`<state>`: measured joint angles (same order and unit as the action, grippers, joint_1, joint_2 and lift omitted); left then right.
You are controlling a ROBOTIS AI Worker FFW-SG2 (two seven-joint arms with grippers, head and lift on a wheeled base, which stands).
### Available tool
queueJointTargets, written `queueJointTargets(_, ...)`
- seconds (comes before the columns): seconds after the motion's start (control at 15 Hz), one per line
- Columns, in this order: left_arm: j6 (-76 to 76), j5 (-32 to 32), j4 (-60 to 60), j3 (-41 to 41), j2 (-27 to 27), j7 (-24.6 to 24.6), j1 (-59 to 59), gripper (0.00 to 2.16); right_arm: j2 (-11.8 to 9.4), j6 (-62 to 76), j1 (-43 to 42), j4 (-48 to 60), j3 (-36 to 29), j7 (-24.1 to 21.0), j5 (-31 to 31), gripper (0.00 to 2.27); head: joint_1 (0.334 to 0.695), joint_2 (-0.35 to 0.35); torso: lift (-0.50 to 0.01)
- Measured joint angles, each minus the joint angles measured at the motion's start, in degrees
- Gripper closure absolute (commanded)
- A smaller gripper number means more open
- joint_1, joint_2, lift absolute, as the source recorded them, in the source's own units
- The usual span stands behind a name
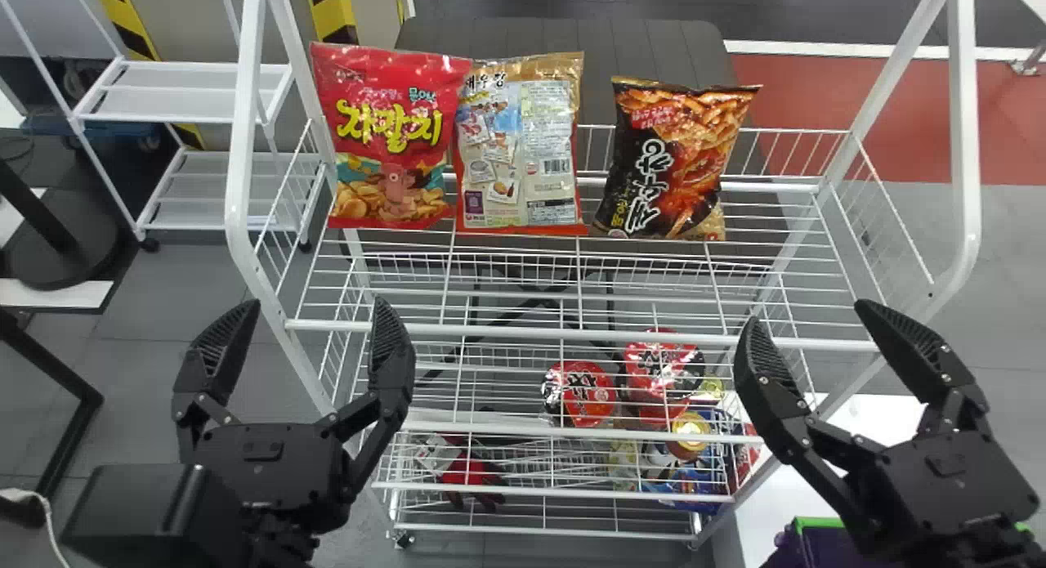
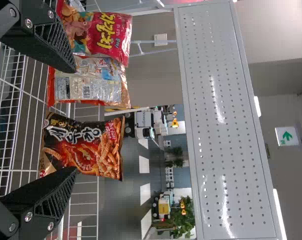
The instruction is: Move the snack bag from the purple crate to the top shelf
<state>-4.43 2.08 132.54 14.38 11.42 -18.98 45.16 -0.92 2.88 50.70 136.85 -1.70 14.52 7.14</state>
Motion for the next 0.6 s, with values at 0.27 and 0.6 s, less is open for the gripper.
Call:
queueJointTargets(0.27, 0.1, 0.9, 0.1, 1.0, 0.0, -0.5, -0.1, 0.11, 0.1, 0.1, 0.1, 0.2, 1.0, -2.0, 0.2, 0.14, 0.695, -0.037, 0.000)
queueJointTargets(0.6, 1.8, 0.9, 0.7, 0.7, 0.1, 0.1, -0.2, 0.11, 0.1, -0.2, 0.1, 0.3, 1.8, -2.1, 0.1, 0.14, 0.695, -0.027, 0.000)
